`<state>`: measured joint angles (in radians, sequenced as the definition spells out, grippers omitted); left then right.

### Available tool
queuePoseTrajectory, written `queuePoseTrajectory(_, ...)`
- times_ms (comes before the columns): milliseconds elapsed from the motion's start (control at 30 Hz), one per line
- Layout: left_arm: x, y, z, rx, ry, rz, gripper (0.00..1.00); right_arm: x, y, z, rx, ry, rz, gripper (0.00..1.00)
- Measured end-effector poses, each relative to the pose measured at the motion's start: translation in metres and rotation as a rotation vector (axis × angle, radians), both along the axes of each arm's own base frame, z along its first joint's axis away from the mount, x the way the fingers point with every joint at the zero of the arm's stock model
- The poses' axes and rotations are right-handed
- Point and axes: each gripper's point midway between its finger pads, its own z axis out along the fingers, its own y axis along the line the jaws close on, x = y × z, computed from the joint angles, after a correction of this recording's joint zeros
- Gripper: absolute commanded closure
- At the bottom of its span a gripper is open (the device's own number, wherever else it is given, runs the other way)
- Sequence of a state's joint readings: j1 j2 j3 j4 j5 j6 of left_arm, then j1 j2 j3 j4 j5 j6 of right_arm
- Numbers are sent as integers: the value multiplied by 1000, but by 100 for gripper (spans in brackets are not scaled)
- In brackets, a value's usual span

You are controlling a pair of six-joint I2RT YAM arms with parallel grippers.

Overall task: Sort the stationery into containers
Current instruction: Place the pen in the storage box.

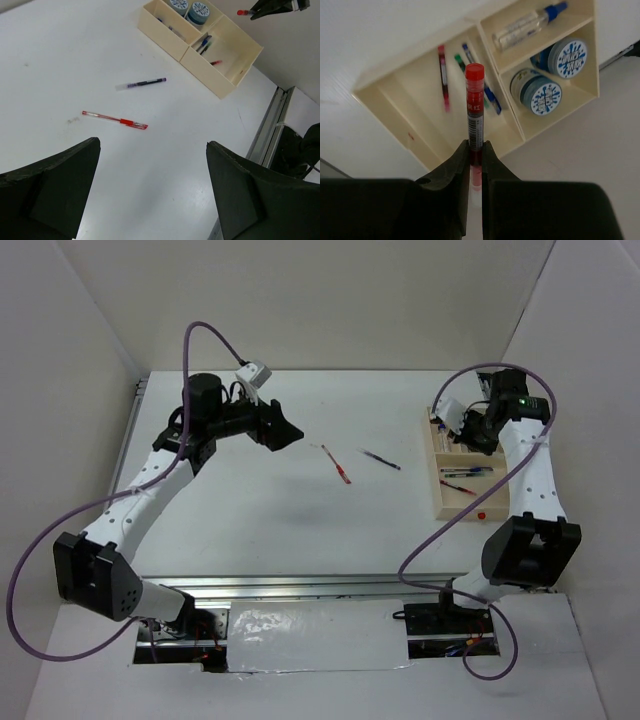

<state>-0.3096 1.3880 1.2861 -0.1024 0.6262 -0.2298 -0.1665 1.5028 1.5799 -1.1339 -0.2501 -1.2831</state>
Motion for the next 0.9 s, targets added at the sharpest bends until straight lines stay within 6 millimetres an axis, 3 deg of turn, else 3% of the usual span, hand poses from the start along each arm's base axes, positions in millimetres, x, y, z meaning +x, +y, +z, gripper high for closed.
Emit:
queuePoseTrajectory(100,-1,-4,-11,41,-3,-19,1,-5,-25,-24,-161,58,79,98)
queuePoseTrajectory(300,11,-5,-32,131,-30,-11,1,-2,-51,-68,-361,144,180,94)
queuePoseTrajectory(433,41,-13,-54,274,-42,19,1,4,-63,-99,-438,196,193,89)
queuePoseTrajectory(533,65,-25,-66,314,-6,66,1,6,-69,-117,-476,235,192,76)
queuePoseTrajectory(600,72,-27,-80,335,40,114,1,6,-73,-122,-499,247,183,69)
queuePoseTrajectory(700,78,-33,-98,377,57,136,1,9,-78,-125,-536,244,166,51)
queuePoseTrajectory(800,76,-44,-116,425,37,45,1,11,-81,-124,-559,235,151,50)
queuePoseTrajectory(900,83,-62,-125,476,-40,-139,9,13,-82,-122,-560,227,135,50)
